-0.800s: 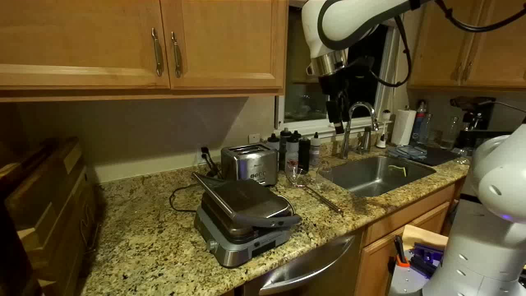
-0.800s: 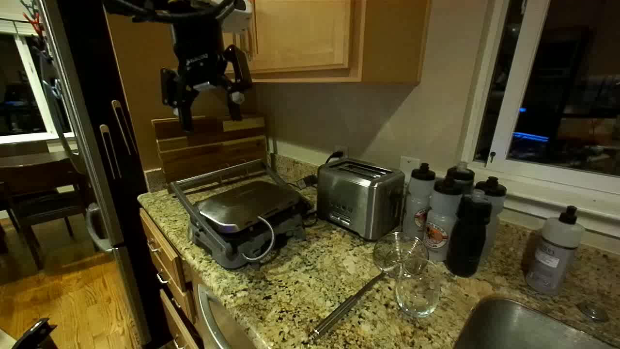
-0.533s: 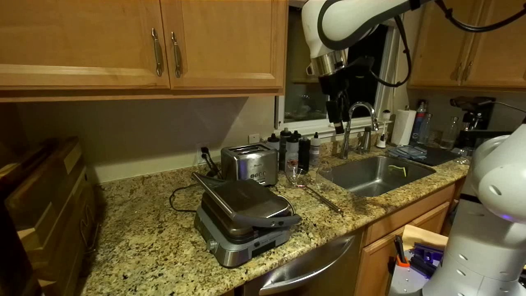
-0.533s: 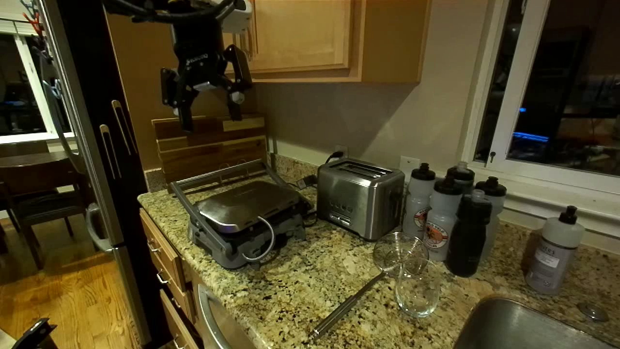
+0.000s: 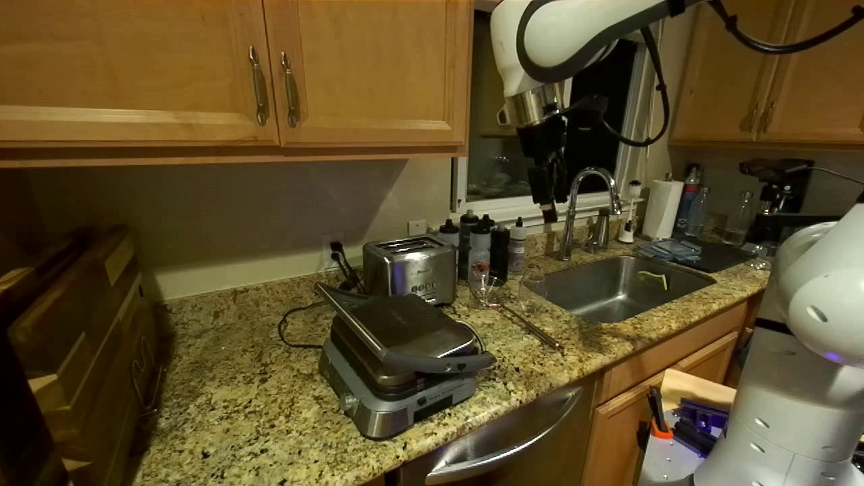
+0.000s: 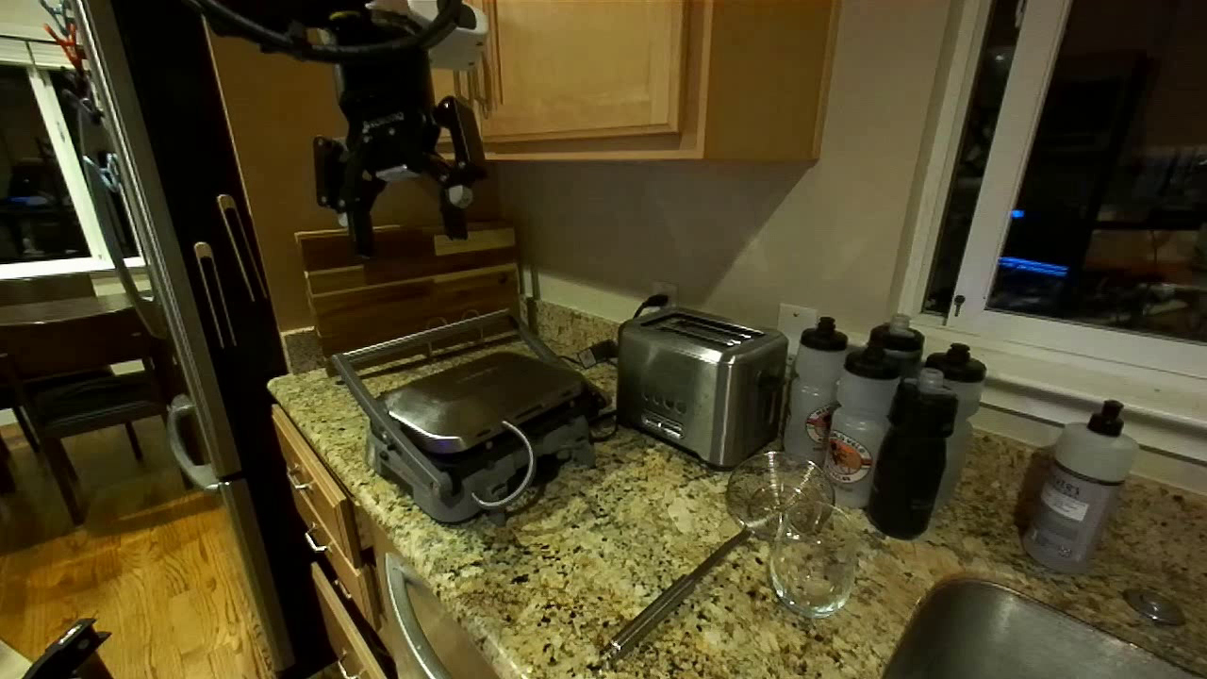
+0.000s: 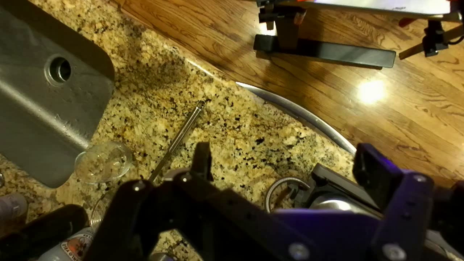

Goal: Open the grill sandwich maker

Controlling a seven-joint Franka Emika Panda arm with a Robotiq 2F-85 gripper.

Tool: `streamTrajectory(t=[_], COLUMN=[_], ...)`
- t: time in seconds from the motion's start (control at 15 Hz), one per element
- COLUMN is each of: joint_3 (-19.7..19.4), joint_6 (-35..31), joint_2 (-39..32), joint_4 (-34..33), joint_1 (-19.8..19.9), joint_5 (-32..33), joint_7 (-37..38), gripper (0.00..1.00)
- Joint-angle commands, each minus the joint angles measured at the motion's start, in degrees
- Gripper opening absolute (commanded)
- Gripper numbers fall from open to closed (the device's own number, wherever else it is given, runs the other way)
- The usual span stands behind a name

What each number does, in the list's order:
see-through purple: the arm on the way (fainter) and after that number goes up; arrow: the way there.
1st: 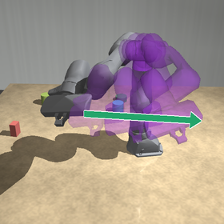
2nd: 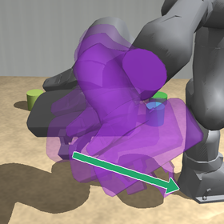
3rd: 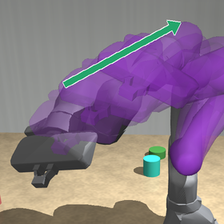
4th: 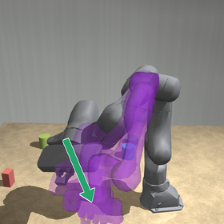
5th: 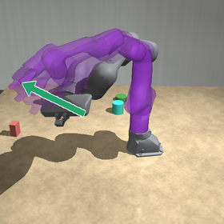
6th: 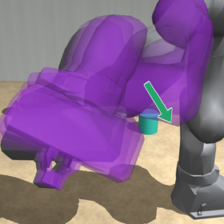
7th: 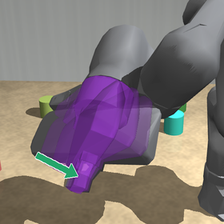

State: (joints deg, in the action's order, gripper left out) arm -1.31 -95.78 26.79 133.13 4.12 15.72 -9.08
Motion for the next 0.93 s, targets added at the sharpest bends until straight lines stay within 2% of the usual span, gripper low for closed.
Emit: streamTrajectory(t=[0.0,0.27,0.53,0.67,0.73,0.87], joint_3=[0.7,3.1,5.9,6.6,5.8,6.2], joint_6=[-3.8,-11.7,-14.2,-13.1,-13.8,-13.8], joint_2=[-4.5,-11.0,-18.0,-20.7,-18.2,-20.5], joint_4=[-3.3,-9.0,-16.0,-19.3,-16.1,-18.4], joint_1=[-1.5,-1.5,-2.6,-3.8,-3.5,-4.3], joint_5=[-2.4,-6.0,-8.5,-8.9,-8.0,-8.2], joint_7=[6.2,18.4,27.7,28.1,26.2,26.9], gripper=[1.0,1.0,1.0,1.0,1.0,1.0])
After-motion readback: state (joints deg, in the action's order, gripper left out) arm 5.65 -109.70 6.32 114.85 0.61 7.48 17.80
